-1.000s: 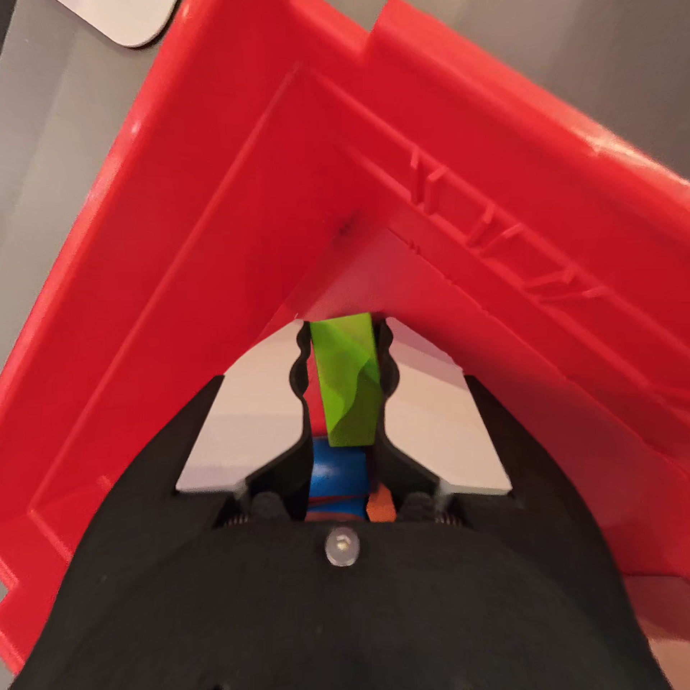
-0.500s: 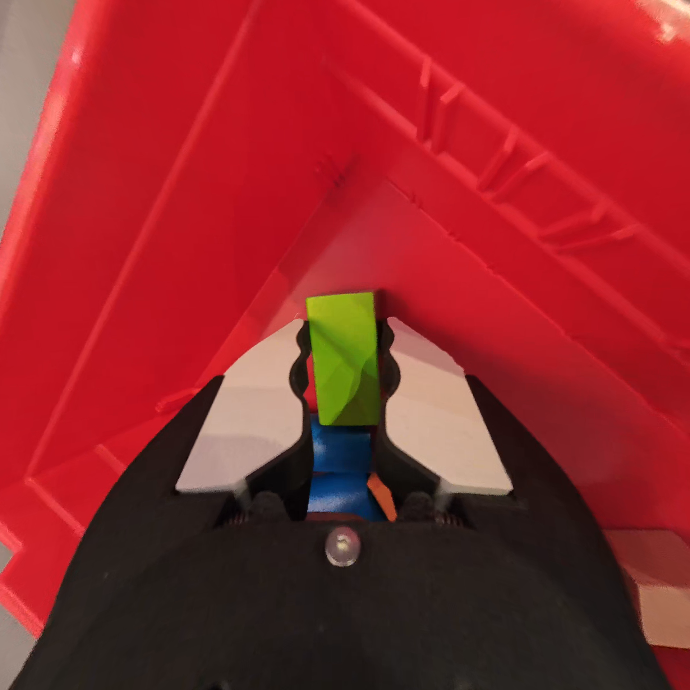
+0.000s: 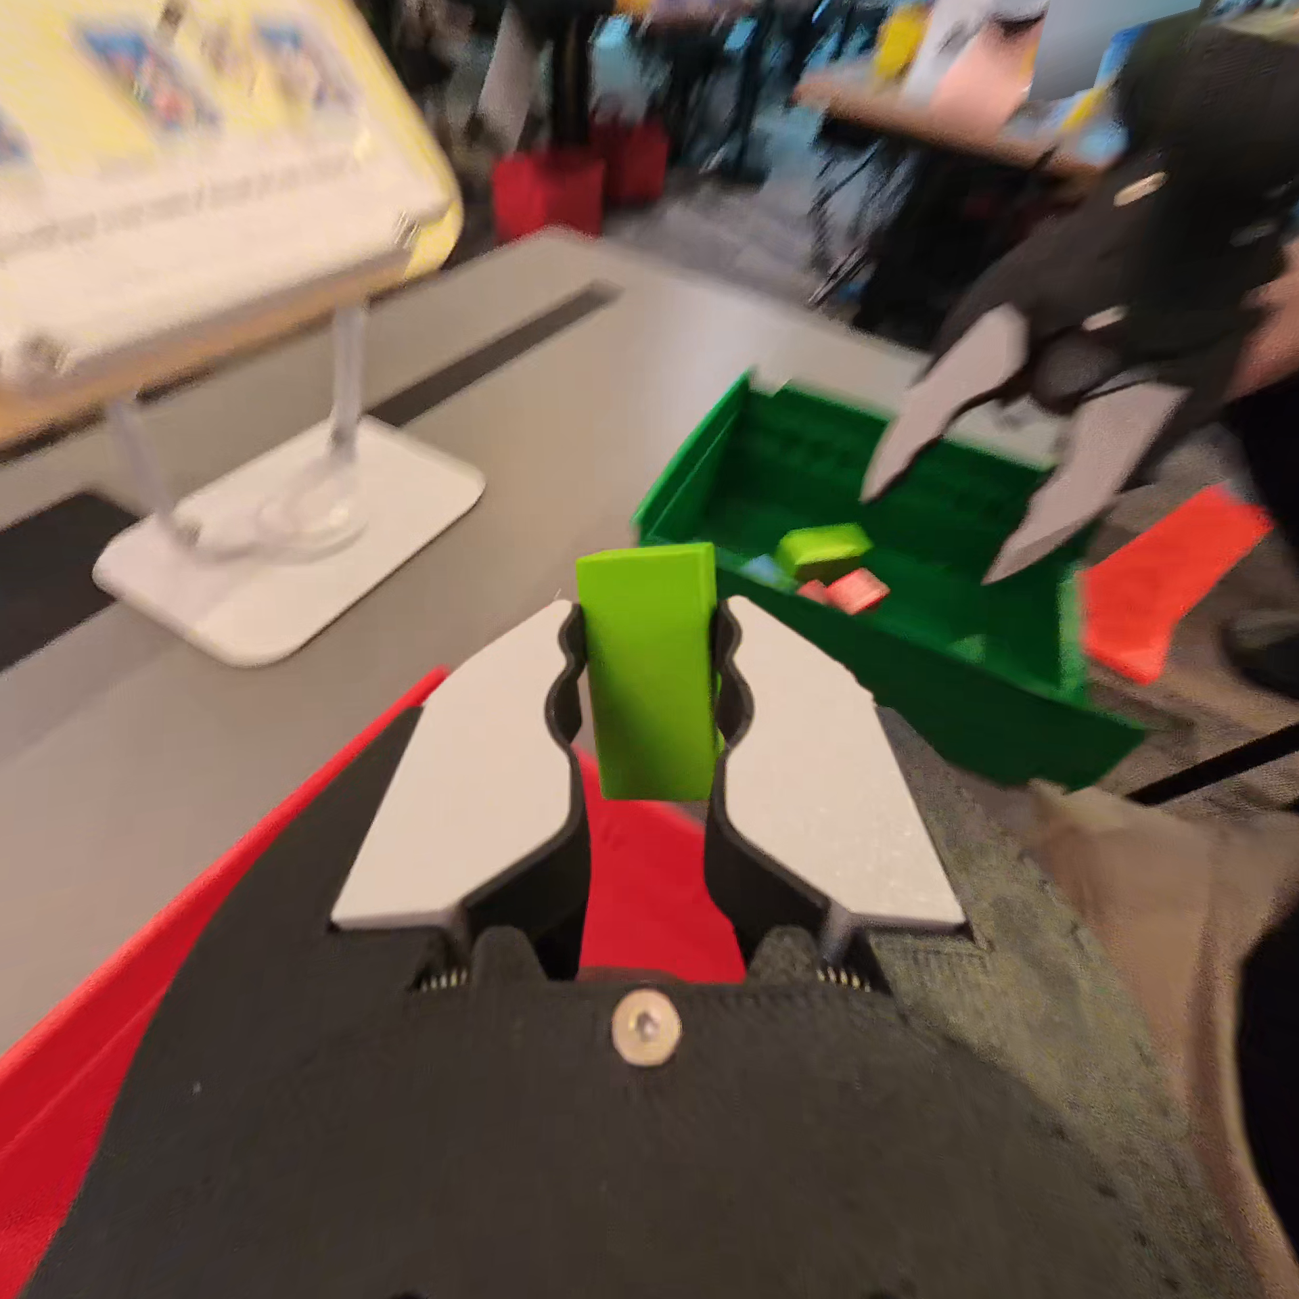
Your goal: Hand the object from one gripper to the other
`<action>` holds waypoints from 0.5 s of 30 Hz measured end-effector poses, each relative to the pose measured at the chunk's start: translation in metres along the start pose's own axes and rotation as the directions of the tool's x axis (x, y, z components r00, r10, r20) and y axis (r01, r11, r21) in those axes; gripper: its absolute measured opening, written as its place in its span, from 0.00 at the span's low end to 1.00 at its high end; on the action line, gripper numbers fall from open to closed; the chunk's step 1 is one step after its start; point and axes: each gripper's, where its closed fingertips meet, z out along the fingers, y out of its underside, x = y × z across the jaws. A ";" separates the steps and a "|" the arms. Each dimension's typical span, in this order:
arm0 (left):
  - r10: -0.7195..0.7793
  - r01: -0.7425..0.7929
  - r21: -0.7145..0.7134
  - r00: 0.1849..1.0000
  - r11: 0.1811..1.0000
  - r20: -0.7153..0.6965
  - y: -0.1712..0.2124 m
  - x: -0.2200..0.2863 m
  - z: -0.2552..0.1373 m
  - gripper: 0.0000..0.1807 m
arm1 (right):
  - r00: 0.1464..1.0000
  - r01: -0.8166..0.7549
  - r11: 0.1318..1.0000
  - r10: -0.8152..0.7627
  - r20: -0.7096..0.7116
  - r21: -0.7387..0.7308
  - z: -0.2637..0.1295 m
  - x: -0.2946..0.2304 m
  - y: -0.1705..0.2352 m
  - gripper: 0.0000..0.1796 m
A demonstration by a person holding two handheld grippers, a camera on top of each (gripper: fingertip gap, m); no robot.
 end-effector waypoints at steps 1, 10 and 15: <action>0.002 0.000 0.053 0.999 0.999 -0.046 -0.013 0.014 0.000 0.20 | 1.000 -0.011 0.994 0.009 0.014 0.107 -0.005 -0.002 -0.020 0.37; 0.012 0.077 0.249 0.941 0.966 -0.339 -0.061 0.112 0.007 0.19 | 0.973 -0.102 0.791 -0.046 0.224 0.604 -0.022 -0.047 -0.117 0.31; 0.035 0.072 0.263 0.925 0.962 -0.379 -0.061 0.130 0.011 0.19 | 0.937 -0.207 0.681 -0.068 0.342 0.703 -0.038 -0.055 -0.131 0.20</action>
